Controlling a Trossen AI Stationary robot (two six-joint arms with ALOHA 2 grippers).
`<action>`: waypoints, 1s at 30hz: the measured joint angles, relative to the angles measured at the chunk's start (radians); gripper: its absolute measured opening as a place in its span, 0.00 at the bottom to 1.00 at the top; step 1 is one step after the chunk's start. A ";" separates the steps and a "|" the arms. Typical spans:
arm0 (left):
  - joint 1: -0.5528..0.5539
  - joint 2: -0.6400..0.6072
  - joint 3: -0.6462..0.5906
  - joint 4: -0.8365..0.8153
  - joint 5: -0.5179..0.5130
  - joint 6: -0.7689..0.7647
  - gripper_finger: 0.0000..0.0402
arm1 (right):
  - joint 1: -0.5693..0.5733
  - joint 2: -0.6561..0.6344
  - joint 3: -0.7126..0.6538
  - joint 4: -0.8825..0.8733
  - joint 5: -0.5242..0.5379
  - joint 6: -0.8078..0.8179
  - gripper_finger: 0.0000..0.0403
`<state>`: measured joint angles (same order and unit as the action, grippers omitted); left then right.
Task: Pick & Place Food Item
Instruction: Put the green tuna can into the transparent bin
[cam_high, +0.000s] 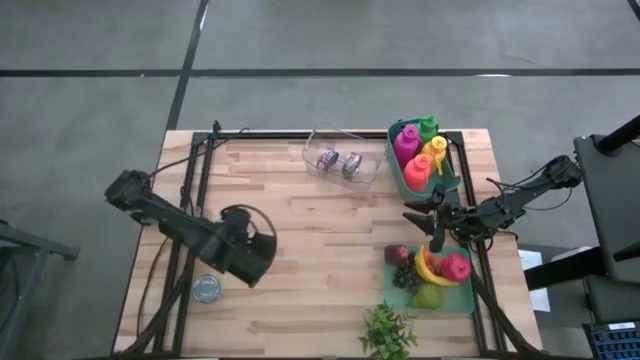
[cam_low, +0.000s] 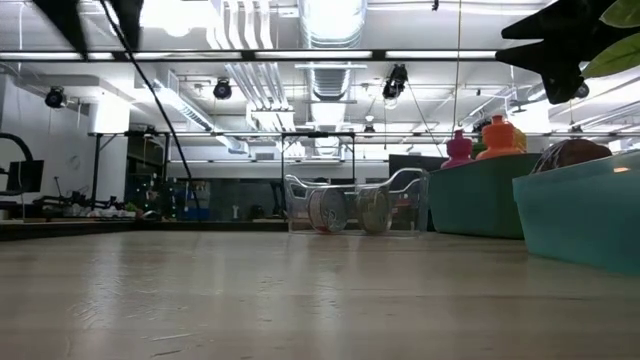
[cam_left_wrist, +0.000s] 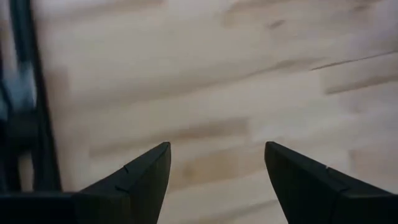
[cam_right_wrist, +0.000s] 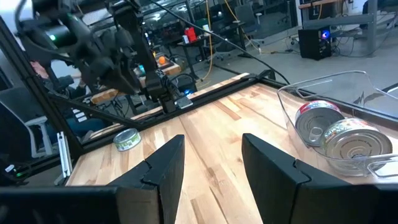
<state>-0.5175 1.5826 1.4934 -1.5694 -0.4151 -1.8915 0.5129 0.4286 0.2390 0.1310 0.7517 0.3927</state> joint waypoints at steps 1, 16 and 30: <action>-0.007 -0.014 -0.035 0.014 0.036 -0.052 0.66 | 0.000 0.000 0.000 0.000 0.000 0.000 0.39; -0.093 -0.065 -0.413 0.476 0.645 -0.526 0.66 | 0.000 0.000 0.000 0.000 0.000 0.000 0.39; -0.116 -0.070 -0.574 0.530 0.688 -0.610 0.66 | 0.000 0.000 0.000 0.000 0.000 0.000 0.39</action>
<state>-0.6334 1.5121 0.9196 -1.0396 0.2725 -2.5015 0.5129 0.4290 0.2390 0.1312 0.7515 0.3927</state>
